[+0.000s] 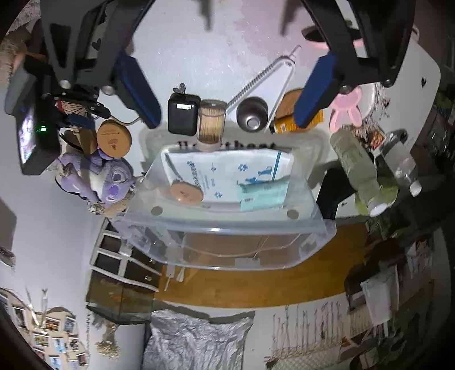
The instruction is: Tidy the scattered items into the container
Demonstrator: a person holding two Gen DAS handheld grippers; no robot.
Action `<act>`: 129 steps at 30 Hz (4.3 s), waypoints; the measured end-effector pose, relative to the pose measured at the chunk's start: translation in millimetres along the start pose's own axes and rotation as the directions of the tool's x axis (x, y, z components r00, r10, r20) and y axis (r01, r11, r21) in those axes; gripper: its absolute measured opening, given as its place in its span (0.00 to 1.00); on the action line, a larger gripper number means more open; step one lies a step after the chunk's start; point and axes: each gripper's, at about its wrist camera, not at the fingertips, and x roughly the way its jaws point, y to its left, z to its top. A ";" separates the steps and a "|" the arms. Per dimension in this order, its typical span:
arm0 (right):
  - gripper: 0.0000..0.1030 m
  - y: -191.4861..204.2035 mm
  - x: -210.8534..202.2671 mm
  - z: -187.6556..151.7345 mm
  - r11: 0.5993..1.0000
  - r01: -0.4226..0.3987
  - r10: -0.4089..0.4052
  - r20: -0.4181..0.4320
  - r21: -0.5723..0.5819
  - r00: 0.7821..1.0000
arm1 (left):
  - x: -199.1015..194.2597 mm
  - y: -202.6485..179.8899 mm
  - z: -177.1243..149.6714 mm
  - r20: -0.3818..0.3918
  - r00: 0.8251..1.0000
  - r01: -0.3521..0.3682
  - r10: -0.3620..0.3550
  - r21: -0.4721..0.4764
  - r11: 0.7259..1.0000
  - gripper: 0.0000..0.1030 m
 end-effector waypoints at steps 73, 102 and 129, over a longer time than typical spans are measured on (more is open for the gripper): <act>0.06 -50.1 57.6 37.5 0.922 -0.338 0.259 -0.346 -0.191 0.902 | 9.4 25.3 -25.6 -0.100 0.995 -0.028 0.022 -0.065 0.997 0.88; 0.06 -16.1 -1.0 -45.1 0.939 -0.314 0.341 -0.270 0.138 0.901 | 66.2 -8.5 -46.8 -0.207 0.967 0.201 -0.147 0.266 0.943 0.88; 0.06 30.1 -29.7 -100.8 0.706 -0.265 0.434 -0.106 0.656 0.895 | 123.7 -30.0 -113.0 -0.229 0.960 0.280 -0.161 0.780 0.559 0.88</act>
